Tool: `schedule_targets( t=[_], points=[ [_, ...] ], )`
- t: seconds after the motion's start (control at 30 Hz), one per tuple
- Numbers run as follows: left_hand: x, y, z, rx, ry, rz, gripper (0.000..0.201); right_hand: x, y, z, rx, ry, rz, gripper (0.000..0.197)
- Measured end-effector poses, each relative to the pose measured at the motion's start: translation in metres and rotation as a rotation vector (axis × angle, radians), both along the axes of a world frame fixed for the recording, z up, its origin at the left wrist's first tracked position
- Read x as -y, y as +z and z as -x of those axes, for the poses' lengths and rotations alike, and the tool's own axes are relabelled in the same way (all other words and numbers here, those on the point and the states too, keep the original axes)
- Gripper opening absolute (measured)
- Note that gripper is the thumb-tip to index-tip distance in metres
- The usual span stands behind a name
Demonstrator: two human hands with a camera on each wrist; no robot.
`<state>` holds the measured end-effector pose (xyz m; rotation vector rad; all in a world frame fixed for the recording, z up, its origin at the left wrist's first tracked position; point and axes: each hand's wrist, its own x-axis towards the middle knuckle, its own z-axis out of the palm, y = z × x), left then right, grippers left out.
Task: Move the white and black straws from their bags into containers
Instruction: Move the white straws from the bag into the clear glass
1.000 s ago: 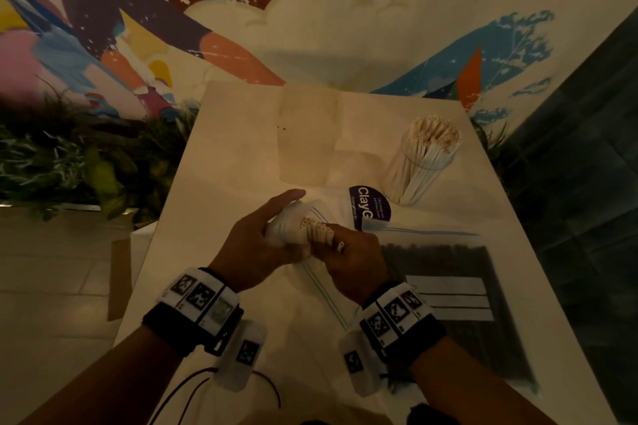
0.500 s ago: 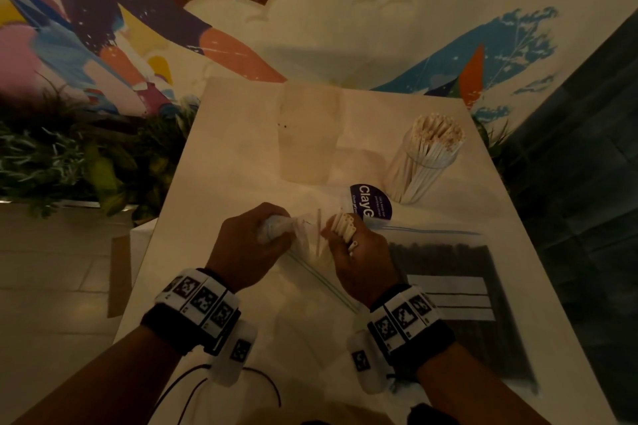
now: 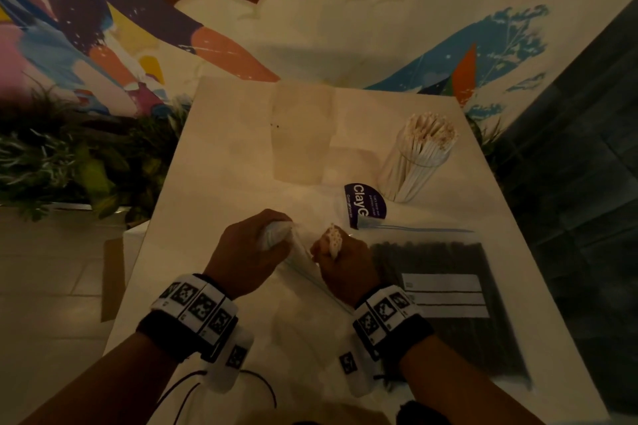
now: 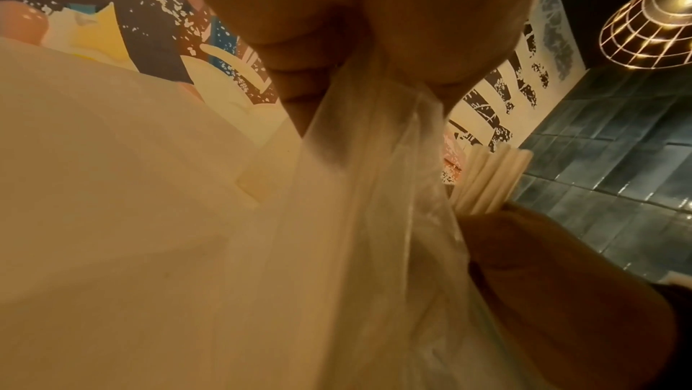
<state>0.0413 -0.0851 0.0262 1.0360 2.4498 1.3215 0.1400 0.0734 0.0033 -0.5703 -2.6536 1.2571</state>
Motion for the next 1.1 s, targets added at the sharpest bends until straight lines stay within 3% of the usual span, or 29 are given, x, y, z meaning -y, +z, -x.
schedule_targets(
  t=[0.1,0.17,0.33,0.53,0.73,0.93,1.1],
  points=[
    [0.002,0.004,0.003,-0.039,0.043,-0.029,0.026,0.0,0.009,-0.001,-0.16,-0.068,0.179,0.024],
    [0.003,0.006,0.003,-0.068,0.043,-0.02,0.024,-0.003,0.014,-0.002,-0.166,-0.071,0.311,0.037],
    [0.0,0.006,0.003,-0.128,0.004,0.053,0.019,-0.009,0.038,-0.002,-0.246,-0.088,0.589,0.041],
    [0.0,0.008,0.005,-0.11,0.015,0.052,0.019,-0.027,0.089,0.004,-0.551,-0.002,0.692,0.047],
    [-0.001,0.009,0.003,-0.102,-0.013,0.034,0.018,-0.081,0.159,0.015,-0.753,-0.058,0.541,0.043],
    [-0.002,0.01,0.003,-0.087,-0.017,0.068,0.02,-0.151,0.196,0.047,-1.082,-0.178,0.385,0.034],
    [-0.001,0.009,0.004,-0.078,-0.02,0.084,0.017,-0.178,0.182,0.07,-1.023,-0.347,0.403,0.028]
  ],
)
